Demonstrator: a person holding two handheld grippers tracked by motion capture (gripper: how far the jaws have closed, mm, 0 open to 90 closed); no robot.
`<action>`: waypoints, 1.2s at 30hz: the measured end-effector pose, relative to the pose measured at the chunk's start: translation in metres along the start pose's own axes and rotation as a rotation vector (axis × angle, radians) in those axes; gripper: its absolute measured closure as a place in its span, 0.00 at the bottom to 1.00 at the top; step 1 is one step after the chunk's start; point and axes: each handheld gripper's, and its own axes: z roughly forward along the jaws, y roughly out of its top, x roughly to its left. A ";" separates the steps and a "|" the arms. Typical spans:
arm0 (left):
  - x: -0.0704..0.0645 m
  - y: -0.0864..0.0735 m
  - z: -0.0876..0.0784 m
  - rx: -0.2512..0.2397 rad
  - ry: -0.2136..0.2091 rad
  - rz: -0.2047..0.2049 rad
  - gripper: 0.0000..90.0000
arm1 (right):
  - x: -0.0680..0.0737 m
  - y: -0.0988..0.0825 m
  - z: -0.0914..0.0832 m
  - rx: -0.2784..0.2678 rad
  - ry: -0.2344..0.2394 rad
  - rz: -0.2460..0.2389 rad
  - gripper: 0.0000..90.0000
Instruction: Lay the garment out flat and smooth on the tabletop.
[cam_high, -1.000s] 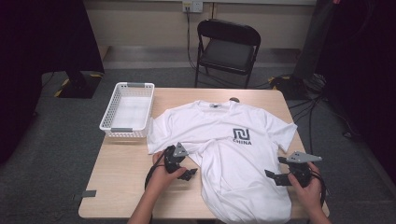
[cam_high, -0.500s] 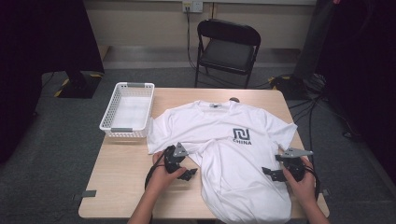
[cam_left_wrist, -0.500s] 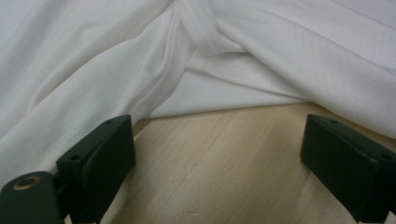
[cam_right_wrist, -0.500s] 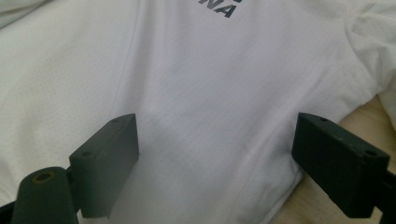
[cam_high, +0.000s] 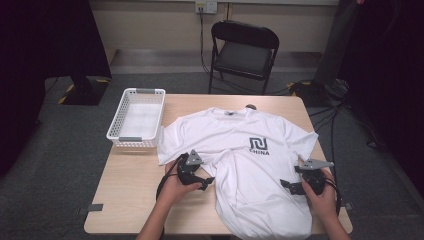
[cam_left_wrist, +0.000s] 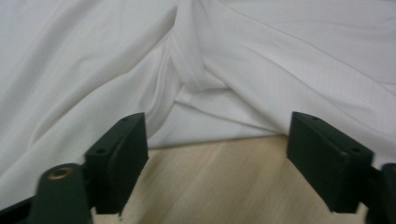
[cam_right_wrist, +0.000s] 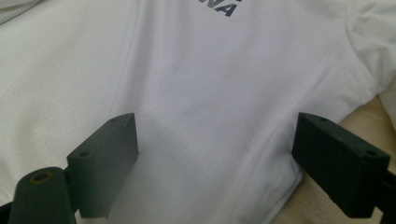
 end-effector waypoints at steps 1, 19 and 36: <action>0.001 0.002 0.001 -0.003 0.000 -0.001 0.29 | 0.000 0.000 0.000 0.000 0.000 0.001 0.15; 0.008 0.015 0.024 0.069 0.000 0.096 0.86 | 0.000 0.000 0.000 0.000 0.000 0.000 0.15; -0.011 0.022 -0.014 0.045 -0.005 0.119 1.00 | 0.000 0.000 0.000 0.000 0.000 0.002 0.15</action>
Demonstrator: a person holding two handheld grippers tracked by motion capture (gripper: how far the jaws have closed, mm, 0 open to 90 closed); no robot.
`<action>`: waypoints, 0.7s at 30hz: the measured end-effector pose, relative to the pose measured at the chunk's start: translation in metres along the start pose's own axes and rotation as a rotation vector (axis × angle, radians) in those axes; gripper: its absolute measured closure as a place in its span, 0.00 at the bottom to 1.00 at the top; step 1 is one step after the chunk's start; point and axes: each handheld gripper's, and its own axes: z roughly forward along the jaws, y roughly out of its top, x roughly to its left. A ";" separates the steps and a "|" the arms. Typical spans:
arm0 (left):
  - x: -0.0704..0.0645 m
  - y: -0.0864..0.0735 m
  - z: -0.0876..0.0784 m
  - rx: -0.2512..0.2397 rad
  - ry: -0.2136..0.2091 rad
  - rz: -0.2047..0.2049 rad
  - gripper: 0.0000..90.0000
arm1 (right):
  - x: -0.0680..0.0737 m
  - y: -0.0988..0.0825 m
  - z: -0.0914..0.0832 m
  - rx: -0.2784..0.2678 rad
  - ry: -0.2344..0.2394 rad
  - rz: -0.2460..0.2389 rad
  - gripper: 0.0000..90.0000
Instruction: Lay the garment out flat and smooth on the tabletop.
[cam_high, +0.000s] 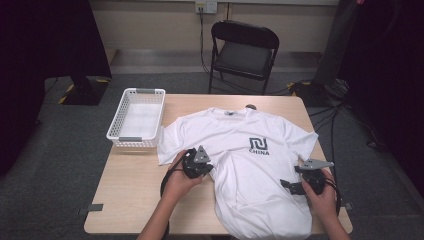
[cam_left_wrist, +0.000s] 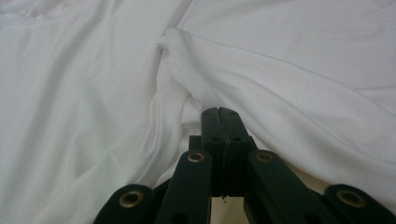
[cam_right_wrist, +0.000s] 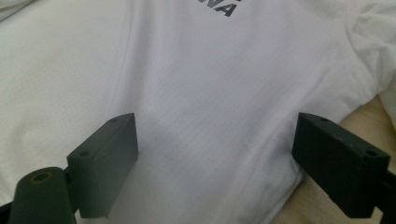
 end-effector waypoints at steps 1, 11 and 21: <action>-0.001 -0.002 -0.003 0.002 -0.005 -0.010 1.00 | 0.000 0.000 0.000 0.000 0.000 0.000 0.15; -0.012 -0.028 -0.028 -0.014 -0.034 -0.056 1.00 | 0.000 0.000 0.000 -0.001 0.000 -0.001 0.15; -0.005 -0.046 -0.025 -0.002 -0.046 -0.124 0.80 | 0.000 0.000 0.000 0.000 0.000 0.000 0.15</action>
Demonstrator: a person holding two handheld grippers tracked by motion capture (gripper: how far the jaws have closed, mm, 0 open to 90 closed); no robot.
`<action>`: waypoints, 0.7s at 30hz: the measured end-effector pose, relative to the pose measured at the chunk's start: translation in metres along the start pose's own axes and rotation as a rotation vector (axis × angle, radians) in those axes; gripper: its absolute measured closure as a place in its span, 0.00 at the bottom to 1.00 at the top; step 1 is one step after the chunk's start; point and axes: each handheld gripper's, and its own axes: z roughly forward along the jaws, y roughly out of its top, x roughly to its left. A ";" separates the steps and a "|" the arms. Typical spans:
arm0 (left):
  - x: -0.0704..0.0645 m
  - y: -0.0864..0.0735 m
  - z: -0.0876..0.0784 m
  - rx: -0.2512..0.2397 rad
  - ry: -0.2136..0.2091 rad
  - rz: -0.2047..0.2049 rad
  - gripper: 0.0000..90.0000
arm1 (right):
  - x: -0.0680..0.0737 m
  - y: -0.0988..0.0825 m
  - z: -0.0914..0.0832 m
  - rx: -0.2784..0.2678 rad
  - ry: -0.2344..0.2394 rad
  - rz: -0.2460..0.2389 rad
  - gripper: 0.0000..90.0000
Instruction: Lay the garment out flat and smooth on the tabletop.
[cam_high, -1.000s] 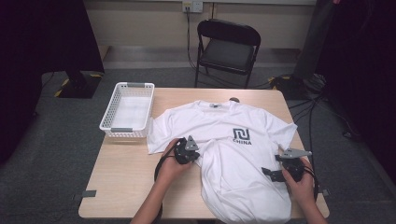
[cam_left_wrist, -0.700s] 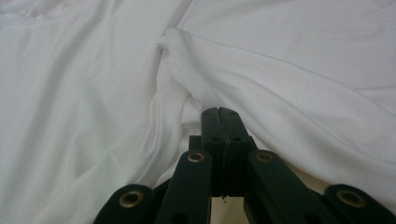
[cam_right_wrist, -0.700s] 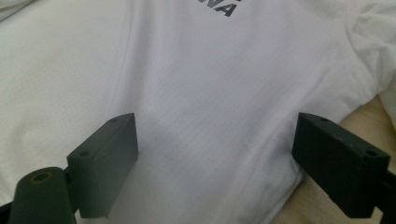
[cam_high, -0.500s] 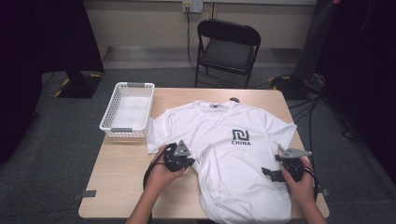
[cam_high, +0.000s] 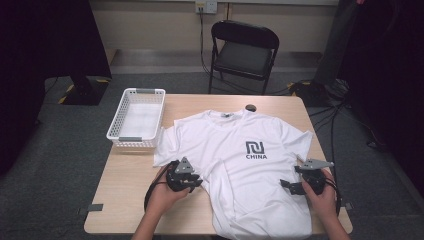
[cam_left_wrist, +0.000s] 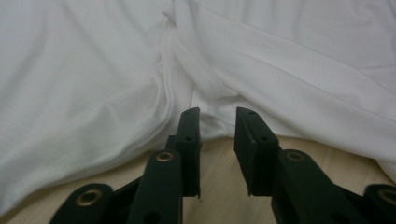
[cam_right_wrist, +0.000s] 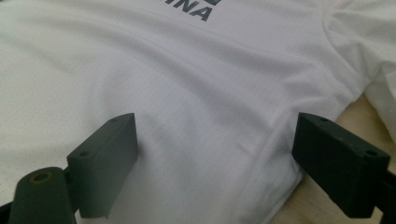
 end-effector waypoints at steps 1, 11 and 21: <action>0.000 -0.002 -0.001 0.000 0.008 0.004 0.76 | 0.000 0.000 0.000 0.000 0.000 0.000 0.15; 0.014 -0.005 -0.010 -0.022 0.031 -0.024 0.59 | 0.000 0.000 0.000 0.000 0.000 0.000 0.15; 0.004 0.008 0.006 -0.036 -0.002 0.015 0.76 | 0.000 0.000 0.000 0.000 0.000 0.000 0.15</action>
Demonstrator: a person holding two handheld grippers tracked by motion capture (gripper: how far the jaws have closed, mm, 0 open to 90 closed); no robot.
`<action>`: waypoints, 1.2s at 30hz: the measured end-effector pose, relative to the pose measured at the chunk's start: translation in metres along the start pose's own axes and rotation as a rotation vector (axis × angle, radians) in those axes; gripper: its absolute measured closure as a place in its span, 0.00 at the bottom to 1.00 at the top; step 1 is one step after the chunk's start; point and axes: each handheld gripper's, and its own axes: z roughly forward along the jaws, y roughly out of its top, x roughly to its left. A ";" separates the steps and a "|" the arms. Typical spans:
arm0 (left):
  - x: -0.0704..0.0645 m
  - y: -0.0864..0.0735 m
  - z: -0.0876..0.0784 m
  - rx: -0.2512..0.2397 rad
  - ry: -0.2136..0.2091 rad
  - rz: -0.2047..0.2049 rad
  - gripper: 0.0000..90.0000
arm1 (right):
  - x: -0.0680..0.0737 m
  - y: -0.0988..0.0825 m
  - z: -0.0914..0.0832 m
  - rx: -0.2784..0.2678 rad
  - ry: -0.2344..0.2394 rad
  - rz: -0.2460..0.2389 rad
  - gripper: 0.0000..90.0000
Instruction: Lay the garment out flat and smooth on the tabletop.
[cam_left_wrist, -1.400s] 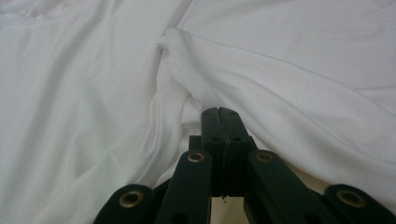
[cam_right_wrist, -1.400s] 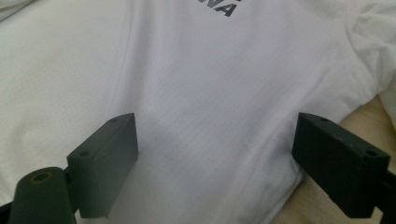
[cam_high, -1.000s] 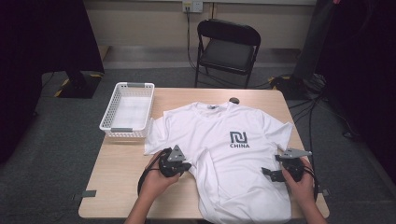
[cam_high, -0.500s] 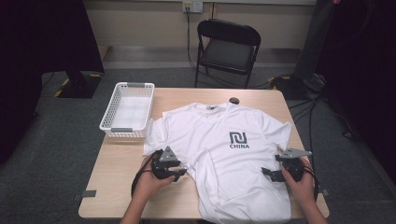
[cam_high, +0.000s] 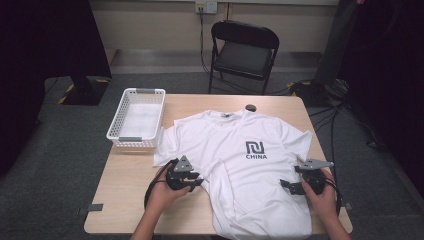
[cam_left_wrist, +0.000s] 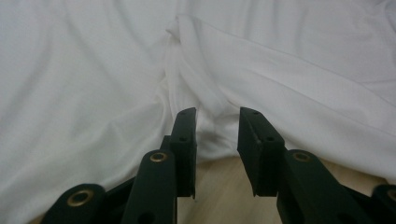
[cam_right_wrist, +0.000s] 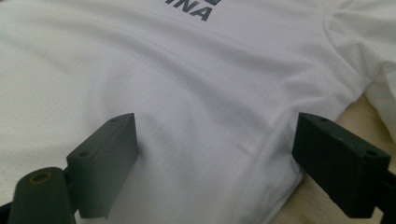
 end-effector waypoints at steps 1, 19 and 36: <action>0.000 0.002 0.003 0.012 -0.002 0.008 0.76 | 0.000 0.000 0.000 0.000 0.000 0.000 0.15; -0.014 0.021 -0.025 0.000 -0.031 -0.011 0.95 | 0.000 0.000 0.000 0.000 0.000 0.000 0.15; -0.039 -0.026 -0.075 -0.032 -0.023 -0.028 0.95 | 0.000 0.000 0.000 0.000 0.000 -0.001 0.15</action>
